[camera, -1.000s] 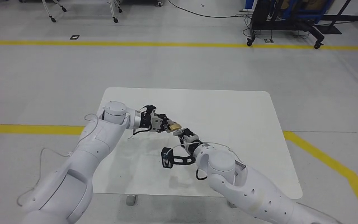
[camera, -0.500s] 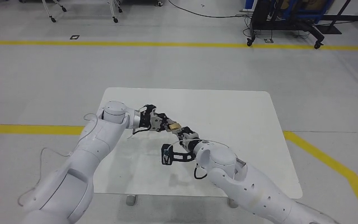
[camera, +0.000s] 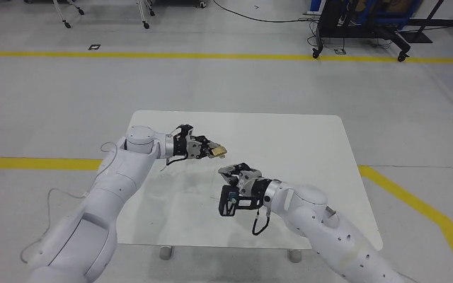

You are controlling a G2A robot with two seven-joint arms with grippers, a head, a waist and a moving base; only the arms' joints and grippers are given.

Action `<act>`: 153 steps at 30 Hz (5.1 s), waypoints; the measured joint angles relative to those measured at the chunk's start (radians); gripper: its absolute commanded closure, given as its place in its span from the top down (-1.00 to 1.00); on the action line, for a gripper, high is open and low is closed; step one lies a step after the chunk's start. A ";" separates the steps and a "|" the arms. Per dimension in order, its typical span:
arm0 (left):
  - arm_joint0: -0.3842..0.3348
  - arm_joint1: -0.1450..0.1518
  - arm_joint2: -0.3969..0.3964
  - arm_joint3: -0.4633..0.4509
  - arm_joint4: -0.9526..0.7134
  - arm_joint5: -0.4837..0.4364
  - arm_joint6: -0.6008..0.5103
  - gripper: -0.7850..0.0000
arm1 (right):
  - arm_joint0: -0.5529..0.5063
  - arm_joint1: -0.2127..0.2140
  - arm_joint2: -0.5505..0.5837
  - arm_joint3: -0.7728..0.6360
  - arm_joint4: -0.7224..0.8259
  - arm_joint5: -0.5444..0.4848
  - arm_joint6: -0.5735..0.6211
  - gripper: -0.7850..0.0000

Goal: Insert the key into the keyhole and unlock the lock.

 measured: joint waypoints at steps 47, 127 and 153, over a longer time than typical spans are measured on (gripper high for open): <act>0.119 0.038 -0.130 -0.201 0.077 -0.139 0.112 -1.00 | 0.042 -0.051 -0.050 0.183 0.125 0.249 -0.044 -0.27; 0.193 0.038 -0.028 -0.430 0.573 -0.086 0.199 -1.00 | -0.209 -0.038 0.428 0.134 0.548 0.083 -0.185 1.00; 0.033 -0.100 0.193 -0.188 0.726 -0.126 0.255 -0.04 | -0.205 -0.038 0.426 0.137 0.549 0.083 -0.185 1.00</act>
